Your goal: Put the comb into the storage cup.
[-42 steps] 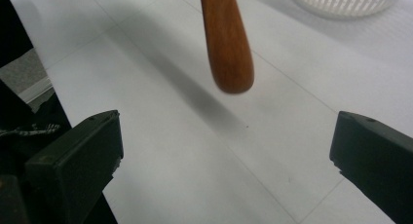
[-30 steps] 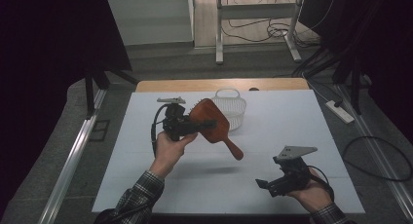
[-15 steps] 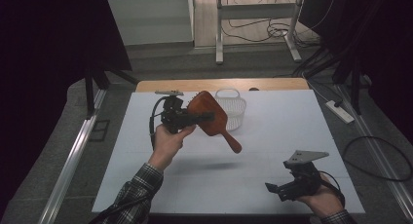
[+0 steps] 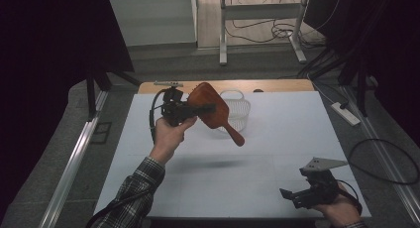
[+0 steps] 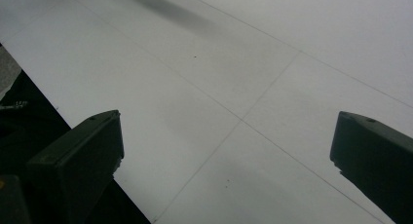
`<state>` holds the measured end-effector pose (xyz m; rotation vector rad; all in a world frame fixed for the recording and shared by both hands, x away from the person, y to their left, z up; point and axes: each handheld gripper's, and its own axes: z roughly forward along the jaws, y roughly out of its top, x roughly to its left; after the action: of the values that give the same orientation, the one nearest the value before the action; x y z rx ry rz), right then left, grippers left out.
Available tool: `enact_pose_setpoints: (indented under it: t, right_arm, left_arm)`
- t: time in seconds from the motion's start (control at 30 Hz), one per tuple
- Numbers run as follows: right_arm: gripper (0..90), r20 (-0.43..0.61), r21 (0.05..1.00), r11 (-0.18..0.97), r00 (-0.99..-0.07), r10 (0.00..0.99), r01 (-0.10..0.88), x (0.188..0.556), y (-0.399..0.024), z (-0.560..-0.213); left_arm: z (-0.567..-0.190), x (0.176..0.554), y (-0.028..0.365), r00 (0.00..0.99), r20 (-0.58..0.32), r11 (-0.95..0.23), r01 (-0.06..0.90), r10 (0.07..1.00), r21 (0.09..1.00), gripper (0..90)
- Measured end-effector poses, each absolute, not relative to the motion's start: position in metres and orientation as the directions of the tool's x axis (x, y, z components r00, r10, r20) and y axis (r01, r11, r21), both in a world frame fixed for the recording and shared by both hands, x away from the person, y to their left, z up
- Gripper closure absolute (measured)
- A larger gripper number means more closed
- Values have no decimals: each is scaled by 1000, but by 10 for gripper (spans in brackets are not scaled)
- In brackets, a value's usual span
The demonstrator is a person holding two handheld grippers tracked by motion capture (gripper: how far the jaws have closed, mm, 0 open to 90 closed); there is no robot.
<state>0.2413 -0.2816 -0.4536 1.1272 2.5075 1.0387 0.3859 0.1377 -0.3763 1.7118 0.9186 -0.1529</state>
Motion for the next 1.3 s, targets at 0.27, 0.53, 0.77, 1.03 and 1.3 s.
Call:
enact_pose_setpoints:
  t: [0.27, 0.53, 0.77, 1.03, 1.3]
  right_arm:
    - [0, 97, 671, 436, -654, 750, 600, 234, -293, -452]
    - [0, 96, 666, 414, -621, 778, 621, 228, -305, -450]
    - [0, 103, 661, 392, -595, 797, 640, 224, -310, -449]
    - [0, 84, 657, 387, -573, 815, 647, 222, -314, -448]
    - [0, 72, 658, 378, -554, 829, 651, 222, -315, -448]
  left_arm:
    - [-370, 398, 138, 676, -528, -53, 639, 514, 767, 533]
    - [-364, 407, 139, 667, -524, -42, 637, 530, 770, 534]
    - [-361, 418, 142, 650, -528, -19, 641, 547, 768, 534]
    - [-358, 424, 150, 632, -533, 10, 639, 563, 769, 534]
    - [-356, 431, 151, 617, -529, 21, 639, 582, 769, 534]
